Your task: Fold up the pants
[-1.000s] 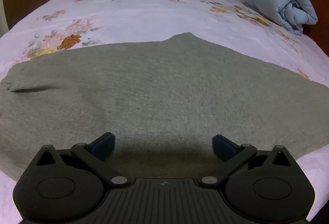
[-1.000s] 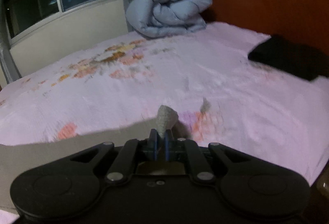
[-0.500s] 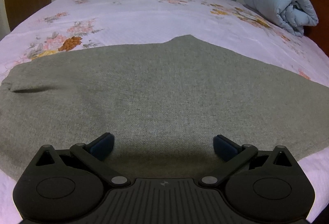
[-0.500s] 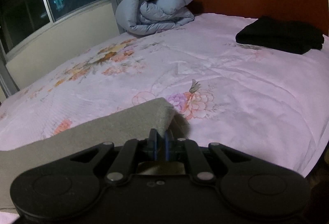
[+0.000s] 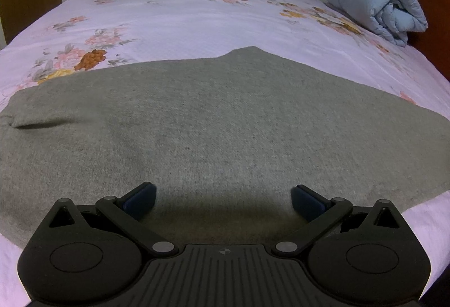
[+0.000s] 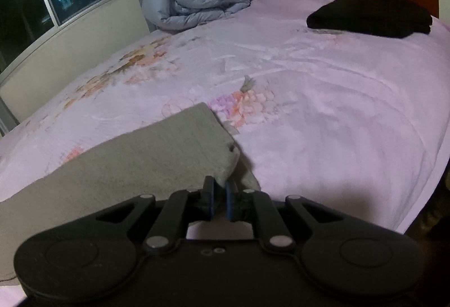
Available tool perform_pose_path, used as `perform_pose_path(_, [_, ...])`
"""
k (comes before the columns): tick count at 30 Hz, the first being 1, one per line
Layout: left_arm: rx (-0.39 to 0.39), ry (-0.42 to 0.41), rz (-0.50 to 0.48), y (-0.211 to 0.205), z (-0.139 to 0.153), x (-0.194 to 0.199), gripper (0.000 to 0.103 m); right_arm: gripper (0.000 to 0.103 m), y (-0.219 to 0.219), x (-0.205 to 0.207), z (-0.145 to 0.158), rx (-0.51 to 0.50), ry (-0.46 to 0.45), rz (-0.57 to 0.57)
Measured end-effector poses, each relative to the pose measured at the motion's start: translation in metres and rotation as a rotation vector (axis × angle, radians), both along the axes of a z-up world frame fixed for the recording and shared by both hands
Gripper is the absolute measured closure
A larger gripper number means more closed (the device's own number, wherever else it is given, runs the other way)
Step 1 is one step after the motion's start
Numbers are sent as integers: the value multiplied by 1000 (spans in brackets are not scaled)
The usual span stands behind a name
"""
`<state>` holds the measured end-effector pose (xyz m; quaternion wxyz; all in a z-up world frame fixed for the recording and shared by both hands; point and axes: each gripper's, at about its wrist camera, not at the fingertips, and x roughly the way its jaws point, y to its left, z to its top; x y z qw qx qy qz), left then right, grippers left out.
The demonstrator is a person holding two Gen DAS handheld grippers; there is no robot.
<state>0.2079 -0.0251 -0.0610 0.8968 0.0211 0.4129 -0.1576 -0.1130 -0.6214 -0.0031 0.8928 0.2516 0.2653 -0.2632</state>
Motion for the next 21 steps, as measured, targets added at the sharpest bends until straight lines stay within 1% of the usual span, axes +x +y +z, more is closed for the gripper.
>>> perform_pose_path(1, [4,3,3,0,2,-1,0,97,2,-4,6,-11,-18,-15])
perform_pose_path(3, [1,-6,12,0,7,-7,0,96,9,-15,26,-57,-55,-41])
perform_pose_path(4, [7,-26,32,2,9,-12,0,96,13,-18,33,-50,-75,-27])
perform_pose_path(5, [16,-49,58,5,10,-17,0,96,20,-19,39,-37,-96,9])
perform_pose_path(7, [42,-96,140,14,11,-27,0,96,41,-15,48,-49,-113,109])
perform_pose_path(9, [46,-151,249,28,14,-40,0,96,59,-5,46,20,-126,184])
perform_pose_path(10, [29,-164,297,36,15,-47,0,96,71,2,42,55,-120,228])
perform_pose_path(11, [10,-169,321,42,14,-52,0,95,82,7,37,99,-129,257])
perform_pose_path(12, [-6,-176,334,47,15,-58,0,94,93,14,29,186,-146,286])
perform_pose_path(13, [-6,-177,334,50,15,-62,0,94,102,20,21,260,-154,308])
perform_pose_path(14, [1,-167,330,51,15,-65,0,94,113,25,16,283,-148,316])
perform_pose_path(15, [-1,-158,329,53,14,-67,0,94,123,30,15,268,-135,328])
perform_pose_path(16, [-12,-152,333,55,13,-67,0,94,129,34,15,274,-138,342])
perform_pose_path(17, [-25,-143,349,59,13,-67,0,94,131,38,13,302,-140,350])
perform_pose_path(21, [-60,-126,405,67,8,-70,0,93,133,52,3,373,-75,332])
